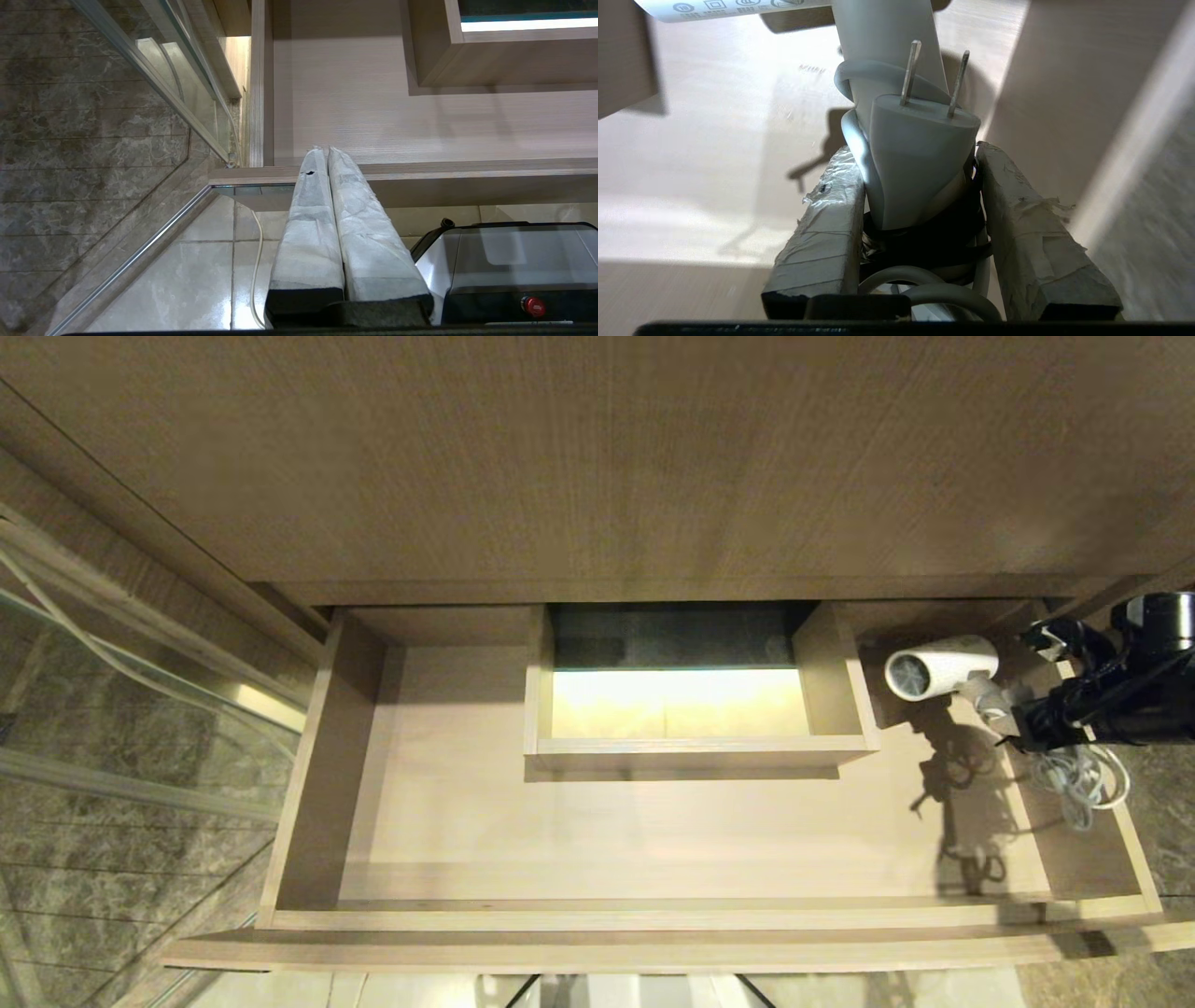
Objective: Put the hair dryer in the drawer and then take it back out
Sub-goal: Take the hairdryer out
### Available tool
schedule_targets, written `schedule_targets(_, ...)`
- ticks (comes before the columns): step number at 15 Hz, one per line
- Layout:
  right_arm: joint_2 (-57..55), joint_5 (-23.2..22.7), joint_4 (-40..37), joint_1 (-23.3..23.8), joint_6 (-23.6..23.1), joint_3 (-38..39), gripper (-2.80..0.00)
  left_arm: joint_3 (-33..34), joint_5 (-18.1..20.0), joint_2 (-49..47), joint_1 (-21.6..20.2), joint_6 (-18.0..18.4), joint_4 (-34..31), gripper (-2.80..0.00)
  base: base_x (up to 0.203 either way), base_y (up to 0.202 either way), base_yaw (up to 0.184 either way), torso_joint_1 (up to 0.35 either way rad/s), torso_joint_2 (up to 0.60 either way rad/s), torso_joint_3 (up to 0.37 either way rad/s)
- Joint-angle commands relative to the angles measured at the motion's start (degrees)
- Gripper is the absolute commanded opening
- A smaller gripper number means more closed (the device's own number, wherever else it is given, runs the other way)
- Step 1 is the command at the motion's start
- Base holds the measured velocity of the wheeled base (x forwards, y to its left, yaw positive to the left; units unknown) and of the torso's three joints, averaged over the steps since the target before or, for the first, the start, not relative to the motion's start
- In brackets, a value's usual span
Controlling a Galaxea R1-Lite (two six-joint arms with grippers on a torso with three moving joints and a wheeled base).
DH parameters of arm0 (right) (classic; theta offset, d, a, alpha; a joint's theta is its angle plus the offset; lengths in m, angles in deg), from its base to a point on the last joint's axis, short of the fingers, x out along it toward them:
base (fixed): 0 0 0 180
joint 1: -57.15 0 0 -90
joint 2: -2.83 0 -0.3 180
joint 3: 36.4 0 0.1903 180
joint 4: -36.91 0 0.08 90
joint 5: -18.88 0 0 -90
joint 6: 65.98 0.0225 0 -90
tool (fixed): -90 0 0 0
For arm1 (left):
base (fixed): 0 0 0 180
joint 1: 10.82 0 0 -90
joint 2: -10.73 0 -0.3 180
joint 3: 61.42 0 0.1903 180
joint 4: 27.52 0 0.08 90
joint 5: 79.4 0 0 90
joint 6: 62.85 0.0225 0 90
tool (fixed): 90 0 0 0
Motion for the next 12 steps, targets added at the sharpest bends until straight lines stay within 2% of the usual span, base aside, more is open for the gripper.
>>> schedule_targets(1, 7.89, -0.06, 0.06, 0.19, -0.24, 4.87, -2.80, 0.09, -0.01, 0.00, -0.01, 0.00, 0.00, -2.80, 0.000, 0.000, 0.000, 0.000, 0.00, 0.000)
schedule_targets(12, 39.38, 0.23, -1.38, -0.01, -1.21, 25.55, -2.80, 0.09, -0.01, 0.00, -0.01, 0.00, 0.00, -2.80, 0.000, 0.000, 0.000, 0.000, 0.00, 0.000)
